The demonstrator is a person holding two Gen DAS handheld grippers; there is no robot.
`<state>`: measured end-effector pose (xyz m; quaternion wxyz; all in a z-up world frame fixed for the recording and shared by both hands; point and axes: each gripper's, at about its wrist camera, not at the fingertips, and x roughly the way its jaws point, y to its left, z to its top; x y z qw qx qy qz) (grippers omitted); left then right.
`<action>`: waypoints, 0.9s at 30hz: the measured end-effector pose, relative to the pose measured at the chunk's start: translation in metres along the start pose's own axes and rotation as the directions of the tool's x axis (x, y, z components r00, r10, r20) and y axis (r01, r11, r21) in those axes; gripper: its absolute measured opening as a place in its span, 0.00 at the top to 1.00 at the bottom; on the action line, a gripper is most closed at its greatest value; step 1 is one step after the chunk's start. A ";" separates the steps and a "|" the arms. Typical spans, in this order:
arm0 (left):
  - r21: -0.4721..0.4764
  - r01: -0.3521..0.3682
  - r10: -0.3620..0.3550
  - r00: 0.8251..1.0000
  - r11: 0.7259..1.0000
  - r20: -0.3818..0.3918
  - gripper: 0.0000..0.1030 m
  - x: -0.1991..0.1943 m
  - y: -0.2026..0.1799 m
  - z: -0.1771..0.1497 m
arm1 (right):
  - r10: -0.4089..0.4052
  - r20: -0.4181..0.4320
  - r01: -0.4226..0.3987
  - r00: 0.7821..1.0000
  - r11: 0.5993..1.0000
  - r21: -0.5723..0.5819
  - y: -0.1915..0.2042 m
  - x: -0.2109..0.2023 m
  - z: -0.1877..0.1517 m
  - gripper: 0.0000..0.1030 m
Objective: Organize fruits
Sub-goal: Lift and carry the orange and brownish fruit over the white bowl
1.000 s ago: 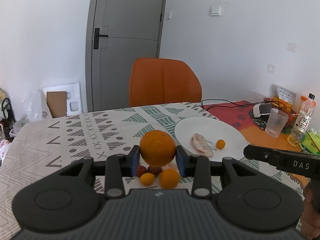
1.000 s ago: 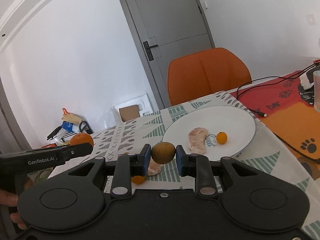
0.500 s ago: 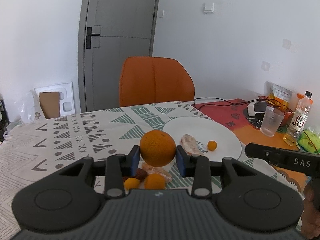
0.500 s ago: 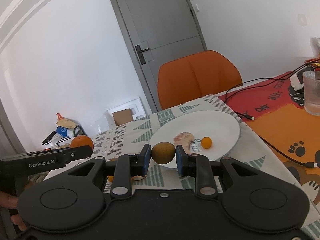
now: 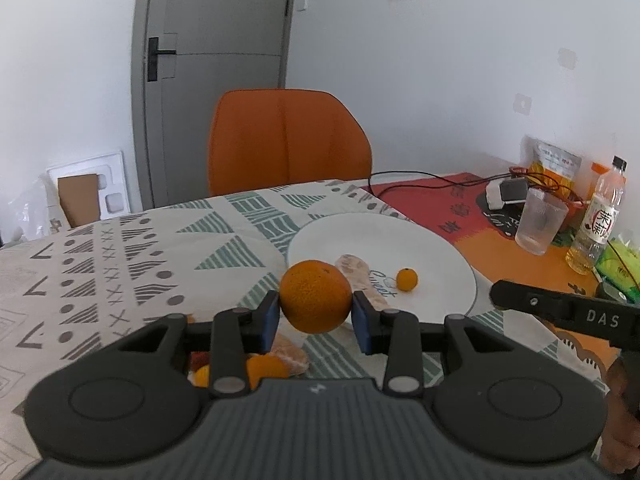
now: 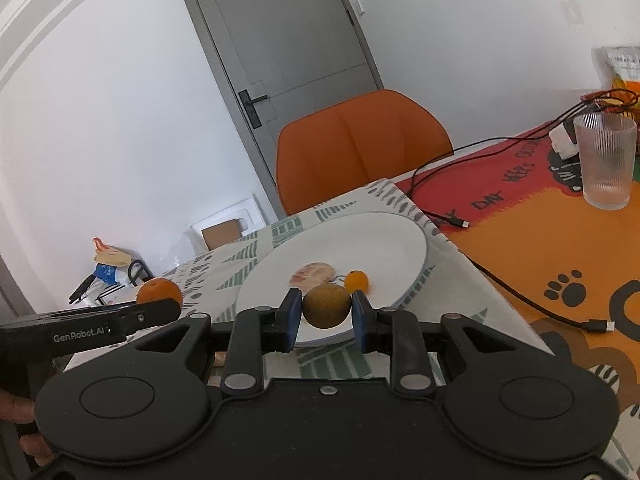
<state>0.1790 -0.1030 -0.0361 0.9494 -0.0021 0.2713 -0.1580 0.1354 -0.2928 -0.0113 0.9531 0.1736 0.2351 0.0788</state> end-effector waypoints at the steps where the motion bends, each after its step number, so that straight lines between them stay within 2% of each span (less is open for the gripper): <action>1: 0.005 0.004 -0.004 1.000 1.000 -0.003 0.64 0.003 -0.002 0.000 | 0.000 -0.004 0.000 1.000 1.000 0.004 -0.003 0.002 0.000 0.76; 9: 0.029 0.018 -0.017 0.999 0.999 -0.032 0.64 0.027 -0.018 0.004 | -0.004 -0.023 0.004 1.000 1.000 0.031 -0.020 0.017 -0.001 0.76; 17: 0.034 0.026 -0.024 0.998 0.999 -0.056 0.64 0.051 -0.025 0.008 | 0.002 -0.021 -0.002 1.000 1.000 0.019 -0.022 0.028 0.005 0.76; 24: 0.022 0.016 -0.014 0.997 1.000 -0.082 0.64 0.067 -0.024 0.009 | 0.002 -0.019 -0.002 1.000 1.000 0.018 -0.023 0.037 0.009 0.76; 27: 0.029 -0.009 0.011 0.998 1.000 -0.063 0.64 0.065 -0.025 0.008 | 0.005 -0.021 -0.004 1.000 1.000 0.016 -0.022 0.040 0.010 0.76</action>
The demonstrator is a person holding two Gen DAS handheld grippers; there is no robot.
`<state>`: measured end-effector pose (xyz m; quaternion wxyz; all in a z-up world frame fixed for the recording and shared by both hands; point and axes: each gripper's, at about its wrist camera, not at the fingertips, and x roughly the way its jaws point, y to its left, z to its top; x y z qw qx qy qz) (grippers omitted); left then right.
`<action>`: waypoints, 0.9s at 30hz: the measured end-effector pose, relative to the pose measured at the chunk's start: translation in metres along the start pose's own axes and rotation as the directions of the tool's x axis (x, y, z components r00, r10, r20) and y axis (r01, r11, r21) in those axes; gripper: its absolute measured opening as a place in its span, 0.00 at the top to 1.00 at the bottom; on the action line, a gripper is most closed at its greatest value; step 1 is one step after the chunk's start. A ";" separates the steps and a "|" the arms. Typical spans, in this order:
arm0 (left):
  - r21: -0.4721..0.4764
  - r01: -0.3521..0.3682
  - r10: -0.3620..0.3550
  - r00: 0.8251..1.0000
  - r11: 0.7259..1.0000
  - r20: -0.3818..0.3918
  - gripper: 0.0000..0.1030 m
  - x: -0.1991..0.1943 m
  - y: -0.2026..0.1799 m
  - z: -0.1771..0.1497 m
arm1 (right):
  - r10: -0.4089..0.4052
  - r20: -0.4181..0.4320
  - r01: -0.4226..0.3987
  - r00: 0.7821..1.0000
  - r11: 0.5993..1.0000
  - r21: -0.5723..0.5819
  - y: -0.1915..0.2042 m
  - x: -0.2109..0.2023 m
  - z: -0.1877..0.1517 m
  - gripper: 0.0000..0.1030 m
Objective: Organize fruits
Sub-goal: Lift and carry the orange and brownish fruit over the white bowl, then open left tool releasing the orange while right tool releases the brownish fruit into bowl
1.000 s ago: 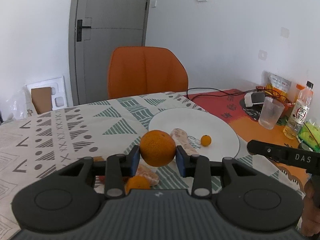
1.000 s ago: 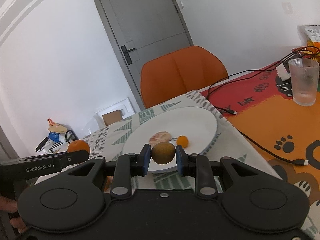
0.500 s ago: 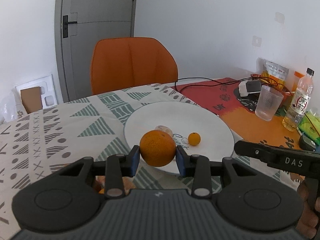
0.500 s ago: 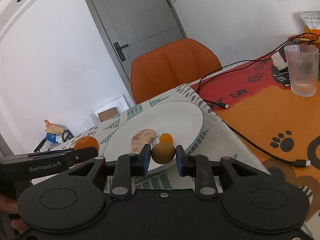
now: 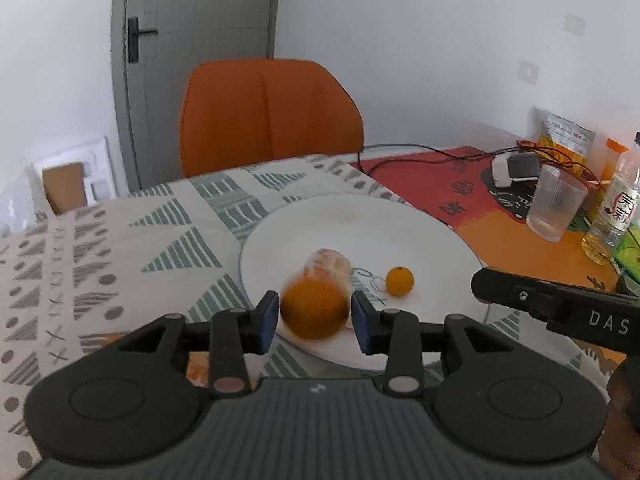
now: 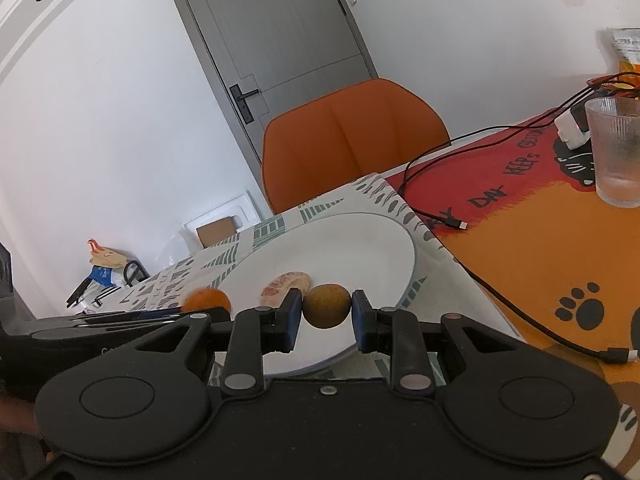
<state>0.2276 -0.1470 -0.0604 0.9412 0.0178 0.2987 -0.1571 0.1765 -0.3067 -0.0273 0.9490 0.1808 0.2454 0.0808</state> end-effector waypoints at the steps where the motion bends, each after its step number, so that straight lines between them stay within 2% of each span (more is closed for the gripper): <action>1: 0.011 -0.005 0.005 1.000 1.000 0.004 0.63 -0.001 -0.001 0.001 | 0.002 0.000 -0.002 1.000 1.000 -0.001 0.001 0.001 0.000 0.76; 13: -0.022 -0.045 0.046 0.999 0.999 0.011 0.59 -0.018 0.016 0.002 | 0.011 0.009 -0.011 1.000 1.000 -0.016 0.012 0.008 0.007 0.75; 15: -0.024 -0.056 0.056 0.998 0.998 0.015 0.56 -0.023 0.018 0.002 | 0.017 0.015 -0.017 1.000 1.000 -0.011 0.012 0.009 0.008 0.70; 20: -0.036 -0.078 0.079 0.996 0.996 0.035 0.39 -0.034 0.024 0.002 | 0.014 0.011 -0.014 1.000 1.000 -0.011 0.014 0.004 0.009 0.69; 27: -0.046 -0.095 0.097 0.994 0.994 0.052 0.21 -0.048 0.031 0.000 | 0.015 -0.005 -0.015 1.000 1.000 -0.009 0.019 -0.005 0.004 0.67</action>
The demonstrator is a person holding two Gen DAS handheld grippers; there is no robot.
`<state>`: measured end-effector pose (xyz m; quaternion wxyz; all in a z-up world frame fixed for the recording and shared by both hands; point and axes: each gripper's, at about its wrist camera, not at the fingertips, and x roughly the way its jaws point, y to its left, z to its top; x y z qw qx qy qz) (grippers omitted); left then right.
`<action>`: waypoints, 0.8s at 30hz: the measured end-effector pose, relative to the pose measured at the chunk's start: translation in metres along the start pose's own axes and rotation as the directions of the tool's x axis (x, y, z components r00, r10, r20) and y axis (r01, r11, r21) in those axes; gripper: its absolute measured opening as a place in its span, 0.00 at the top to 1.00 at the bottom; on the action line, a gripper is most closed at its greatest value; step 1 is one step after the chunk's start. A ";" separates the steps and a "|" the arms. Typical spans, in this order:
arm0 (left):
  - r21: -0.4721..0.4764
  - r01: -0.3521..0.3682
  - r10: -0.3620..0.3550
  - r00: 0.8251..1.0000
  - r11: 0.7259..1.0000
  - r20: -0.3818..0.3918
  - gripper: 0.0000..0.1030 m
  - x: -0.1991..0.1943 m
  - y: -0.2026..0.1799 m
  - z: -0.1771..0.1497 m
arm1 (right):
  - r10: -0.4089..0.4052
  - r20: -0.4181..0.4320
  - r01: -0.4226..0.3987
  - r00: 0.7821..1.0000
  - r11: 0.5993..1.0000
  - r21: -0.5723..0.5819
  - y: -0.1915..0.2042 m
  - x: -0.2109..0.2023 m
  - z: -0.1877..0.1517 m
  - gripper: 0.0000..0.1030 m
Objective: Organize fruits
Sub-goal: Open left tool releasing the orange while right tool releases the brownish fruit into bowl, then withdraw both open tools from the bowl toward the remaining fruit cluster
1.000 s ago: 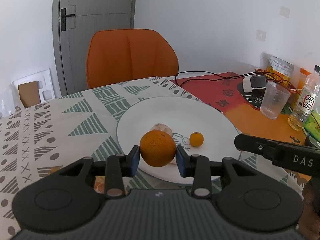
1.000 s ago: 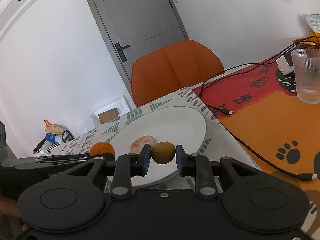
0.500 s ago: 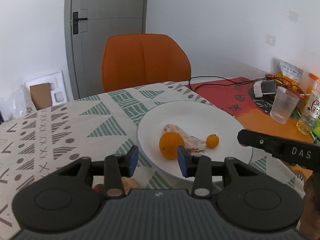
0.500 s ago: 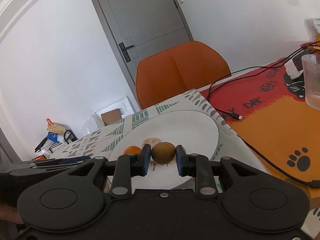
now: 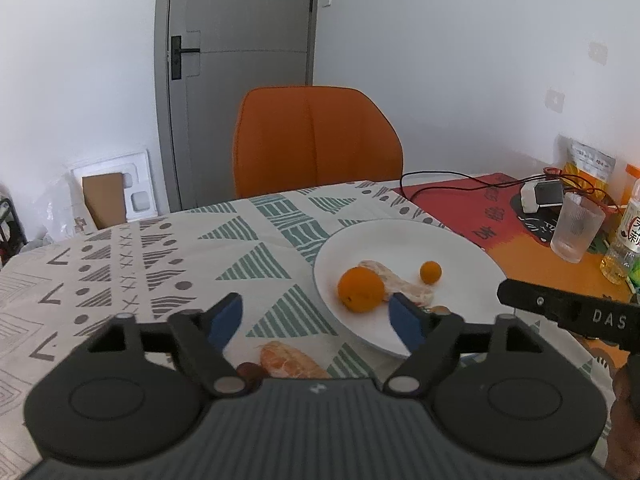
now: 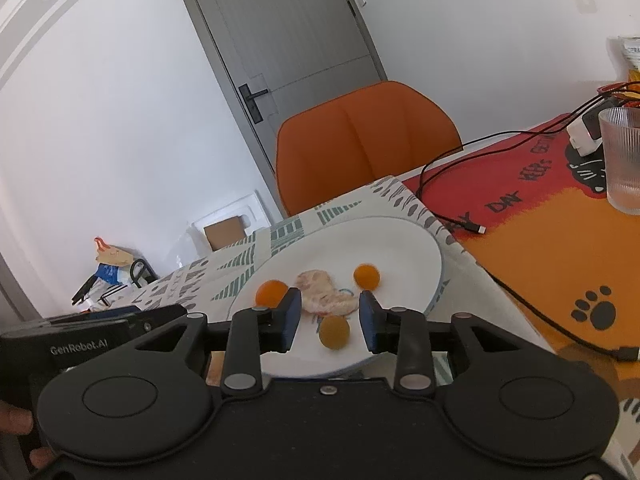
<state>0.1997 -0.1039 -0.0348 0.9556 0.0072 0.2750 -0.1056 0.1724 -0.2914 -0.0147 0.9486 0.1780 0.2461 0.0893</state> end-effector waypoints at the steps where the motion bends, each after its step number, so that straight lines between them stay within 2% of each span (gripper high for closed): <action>1: 0.001 -0.005 0.005 1.000 1.000 0.001 0.19 -0.002 0.001 0.000 | 0.002 -0.002 -0.002 1.000 1.000 -0.002 0.001 -0.001 -0.001 0.66; 8: -0.023 -0.036 0.036 0.999 0.999 0.000 0.10 -0.018 0.013 -0.002 | 0.003 -0.002 -0.003 1.000 1.000 -0.013 0.013 -0.009 -0.005 0.50; 13: -0.053 -0.055 0.056 0.998 0.997 0.012 0.07 -0.031 0.023 -0.003 | 0.007 0.019 -0.007 1.000 1.000 -0.027 0.021 -0.018 -0.005 0.23; 16: -0.070 -0.062 0.064 0.998 0.996 0.025 0.06 -0.039 0.029 -0.003 | 0.012 0.036 -0.011 0.999 0.999 -0.032 0.025 -0.024 -0.005 0.12; 19: -0.079 -0.067 0.070 0.997 0.995 0.037 0.04 -0.049 0.034 -0.003 | 0.015 0.048 -0.014 0.999 0.999 -0.030 0.029 -0.029 -0.004 0.06; 24: -0.091 -0.076 0.080 0.996 0.993 0.043 0.03 -0.063 0.043 -0.004 | 0.037 0.052 -0.035 0.998 0.999 -0.033 0.037 -0.034 -0.004 0.03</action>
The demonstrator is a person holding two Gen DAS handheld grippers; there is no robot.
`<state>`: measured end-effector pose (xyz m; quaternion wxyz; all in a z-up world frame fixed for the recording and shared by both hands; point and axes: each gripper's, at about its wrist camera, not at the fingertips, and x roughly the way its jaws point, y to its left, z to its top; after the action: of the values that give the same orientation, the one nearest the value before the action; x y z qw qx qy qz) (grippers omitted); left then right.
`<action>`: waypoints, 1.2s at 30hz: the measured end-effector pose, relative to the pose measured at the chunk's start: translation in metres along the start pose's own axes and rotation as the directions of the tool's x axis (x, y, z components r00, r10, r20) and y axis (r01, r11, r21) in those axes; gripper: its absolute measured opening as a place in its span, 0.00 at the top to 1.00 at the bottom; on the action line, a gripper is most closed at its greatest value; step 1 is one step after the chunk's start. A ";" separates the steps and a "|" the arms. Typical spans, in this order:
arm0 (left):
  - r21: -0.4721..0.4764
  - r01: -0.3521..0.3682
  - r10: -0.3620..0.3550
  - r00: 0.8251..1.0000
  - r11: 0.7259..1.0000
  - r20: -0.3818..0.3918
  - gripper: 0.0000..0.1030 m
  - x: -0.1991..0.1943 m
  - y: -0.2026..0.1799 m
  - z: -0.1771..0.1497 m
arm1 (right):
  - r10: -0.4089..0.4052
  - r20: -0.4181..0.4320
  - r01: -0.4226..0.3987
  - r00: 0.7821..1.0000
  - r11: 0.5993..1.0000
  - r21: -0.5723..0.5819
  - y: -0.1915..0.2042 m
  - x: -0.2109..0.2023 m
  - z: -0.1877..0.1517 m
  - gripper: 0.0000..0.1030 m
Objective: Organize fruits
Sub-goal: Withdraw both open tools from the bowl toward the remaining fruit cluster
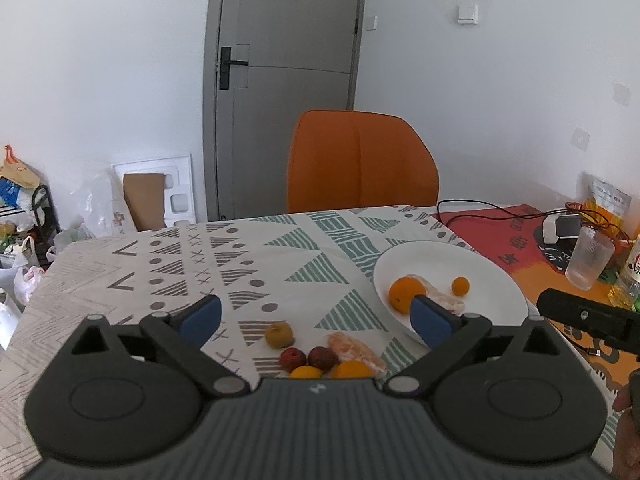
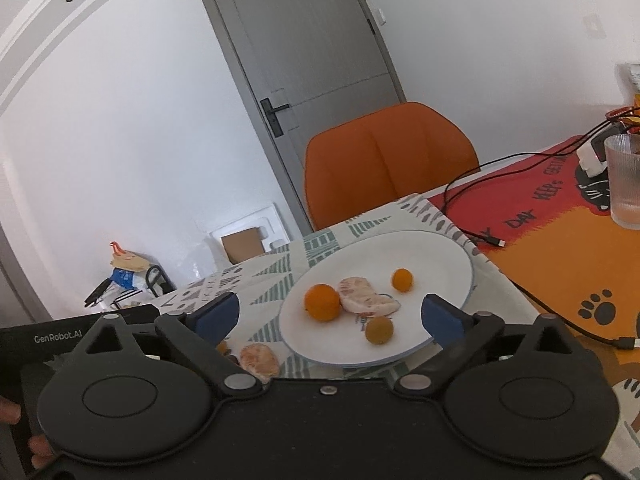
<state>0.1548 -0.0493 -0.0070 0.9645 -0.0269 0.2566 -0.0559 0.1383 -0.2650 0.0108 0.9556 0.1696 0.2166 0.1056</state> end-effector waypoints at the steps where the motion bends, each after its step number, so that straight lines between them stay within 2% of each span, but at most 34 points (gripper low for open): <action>1: -0.007 0.002 -0.002 1.000 1.000 -0.002 0.03 -0.003 0.003 0.000 | 0.004 0.000 -0.004 1.000 1.000 -0.003 0.002 -0.001 0.000 0.02; 20: -0.075 -0.037 0.040 0.999 0.996 0.035 0.04 -0.039 0.040 -0.005 | 0.083 -0.031 -0.085 0.996 0.994 -0.074 0.039 -0.007 -0.003 0.02; 26: -0.090 -0.047 0.050 0.998 0.995 0.037 0.04 -0.040 0.048 -0.007 | 0.101 -0.045 -0.105 0.994 0.990 -0.093 0.048 -0.004 -0.005 0.02; 30: -0.090 -0.079 0.080 0.997 0.993 0.007 0.05 -0.032 0.050 -0.006 | 0.135 -0.045 -0.138 0.990 0.986 -0.088 0.045 -0.002 -0.009 0.02; 33: -0.112 -0.053 0.058 0.997 0.992 0.048 0.05 -0.039 0.052 -0.007 | 0.106 -0.088 -0.111 0.990 0.993 -0.052 0.040 0.011 -0.009 0.03; 36: -0.110 -0.038 0.043 0.998 0.993 0.041 0.05 -0.039 0.055 -0.012 | 0.105 -0.079 -0.110 0.991 0.992 -0.065 0.045 0.008 -0.008 0.03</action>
<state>0.1200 0.0102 -0.0027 0.9679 -0.0754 0.2387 -0.0216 0.1363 -0.2186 0.0175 0.9450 0.1436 0.2393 0.1706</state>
